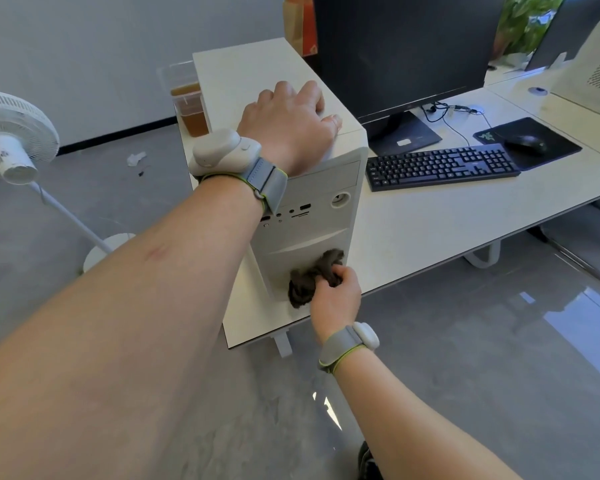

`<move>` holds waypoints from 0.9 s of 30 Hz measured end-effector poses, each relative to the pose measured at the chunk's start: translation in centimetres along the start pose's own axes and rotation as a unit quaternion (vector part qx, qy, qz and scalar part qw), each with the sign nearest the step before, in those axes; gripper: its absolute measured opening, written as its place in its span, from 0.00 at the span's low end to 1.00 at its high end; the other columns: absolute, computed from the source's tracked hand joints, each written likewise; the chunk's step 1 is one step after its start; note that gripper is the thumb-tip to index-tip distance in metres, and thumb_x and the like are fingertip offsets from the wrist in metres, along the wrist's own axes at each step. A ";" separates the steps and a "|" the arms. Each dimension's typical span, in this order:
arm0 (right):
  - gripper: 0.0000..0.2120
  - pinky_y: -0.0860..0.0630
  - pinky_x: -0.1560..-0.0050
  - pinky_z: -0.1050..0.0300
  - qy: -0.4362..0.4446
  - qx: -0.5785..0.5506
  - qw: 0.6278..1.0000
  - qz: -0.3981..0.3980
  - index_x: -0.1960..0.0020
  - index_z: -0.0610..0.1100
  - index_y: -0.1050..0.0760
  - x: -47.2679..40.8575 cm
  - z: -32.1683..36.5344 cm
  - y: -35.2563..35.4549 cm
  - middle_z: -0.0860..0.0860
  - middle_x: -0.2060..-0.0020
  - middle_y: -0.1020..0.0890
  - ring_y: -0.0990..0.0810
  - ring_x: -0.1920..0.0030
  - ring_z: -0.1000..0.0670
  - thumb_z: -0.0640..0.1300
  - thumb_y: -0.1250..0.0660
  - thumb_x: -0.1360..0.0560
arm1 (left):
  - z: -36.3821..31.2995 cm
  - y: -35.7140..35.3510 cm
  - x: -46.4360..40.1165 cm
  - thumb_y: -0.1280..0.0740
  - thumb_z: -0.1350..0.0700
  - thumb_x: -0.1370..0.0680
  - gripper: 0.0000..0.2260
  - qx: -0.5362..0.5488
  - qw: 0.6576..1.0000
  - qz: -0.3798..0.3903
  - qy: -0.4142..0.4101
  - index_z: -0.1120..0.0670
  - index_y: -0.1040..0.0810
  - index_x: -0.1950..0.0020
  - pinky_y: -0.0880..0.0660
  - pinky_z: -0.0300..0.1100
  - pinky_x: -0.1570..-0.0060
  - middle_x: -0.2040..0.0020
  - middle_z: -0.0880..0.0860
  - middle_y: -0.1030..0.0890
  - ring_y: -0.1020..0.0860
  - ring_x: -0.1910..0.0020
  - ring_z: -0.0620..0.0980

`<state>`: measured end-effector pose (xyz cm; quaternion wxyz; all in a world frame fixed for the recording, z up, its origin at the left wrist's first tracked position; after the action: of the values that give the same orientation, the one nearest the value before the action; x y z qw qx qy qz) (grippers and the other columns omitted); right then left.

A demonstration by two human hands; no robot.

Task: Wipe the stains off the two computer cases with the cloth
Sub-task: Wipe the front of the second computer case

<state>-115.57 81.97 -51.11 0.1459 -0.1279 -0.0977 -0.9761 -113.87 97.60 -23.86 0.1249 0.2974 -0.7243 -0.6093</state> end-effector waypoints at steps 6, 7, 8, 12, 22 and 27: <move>0.12 0.29 0.58 0.68 0.018 0.021 1.000 0.008 0.49 0.48 0.20 1.2 0.2 -1.6 0.52 0.52 0.19 0.21 0.53 0.51 0.33 0.34 0.25 | 0.0 0.1 0.0 0.44 0.40 0.17 0.17 -0.001 1.000 -0.005 0.000 0.48 0.28 0.34 0.35 0.52 0.38 0.34 0.55 0.28 0.30 0.35 0.58; 0.11 0.29 0.59 0.66 0.002 0.030 0.999 0.022 0.50 0.48 0.20 1.1 -0.3 -1.7 0.52 0.53 0.18 0.20 0.53 0.50 0.34 0.34 0.25 | -0.1 0.1 -0.1 0.44 0.40 0.17 0.17 -0.002 1.000 -0.006 0.001 0.48 0.28 0.34 0.35 0.52 0.38 0.34 0.55 0.28 0.30 0.35 0.58; 0.10 0.28 0.58 0.64 0.009 0.022 0.999 0.026 0.50 0.48 0.19 1.5 -0.2 -1.6 0.52 0.53 0.18 0.20 0.53 0.50 0.35 0.33 0.25 | -0.1 0.0 0.0 0.44 0.40 0.17 0.17 0.001 1.000 -0.002 0.000 0.48 0.28 0.35 0.34 0.52 0.38 0.34 0.55 0.28 0.30 0.35 0.58; 0.13 0.27 0.52 0.69 0.176 -0.027 0.984 0.028 0.48 0.46 0.17 3.7 4.5 -2.8 0.51 0.54 0.21 0.22 0.54 0.59 0.32 0.31 0.26 | 0.0 -0.1 -0.1 0.44 0.40 0.17 0.17 0.000 1.000 -0.007 0.001 0.47 0.28 0.35 0.34 0.52 0.38 0.34 0.55 0.28 0.30 0.35 0.58; 0.14 0.29 0.55 0.74 0.179 0.015 0.979 0.092 0.48 0.46 0.15 4.5 5.0 -4.8 0.52 0.53 0.20 0.23 0.55 0.58 0.31 0.31 0.26 | 0.0 0.0 -0.2 0.44 0.40 0.17 0.17 0.000 1.000 -0.003 -0.002 0.47 0.28 0.35 0.35 0.50 0.41 0.35 0.55 0.28 0.29 0.36 0.58; 0.17 0.28 0.54 0.66 0.045 0.059 0.992 0.105 0.45 0.51 0.15 4.5 1.8 -5.5 0.54 0.50 0.18 0.20 0.49 0.51 0.33 0.35 0.25 | 0.0 0.0 0.0 0.44 0.40 0.18 0.17 0.003 1.000 0.002 -0.002 0.47 0.28 0.35 0.34 0.51 0.39 0.34 0.55 0.27 0.29 0.35 0.59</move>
<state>-121.03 86.32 -49.04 0.2592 -0.0840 -0.1347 -0.9527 -113.87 97.55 -23.89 0.1239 0.2946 -0.7269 -0.6078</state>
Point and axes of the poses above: each hand's wrist, its own x-axis away from the middle knuckle, its own y-axis out of the back of the hand, z = x × y, the point moved 8 cm from there along -x, towards the middle knuckle
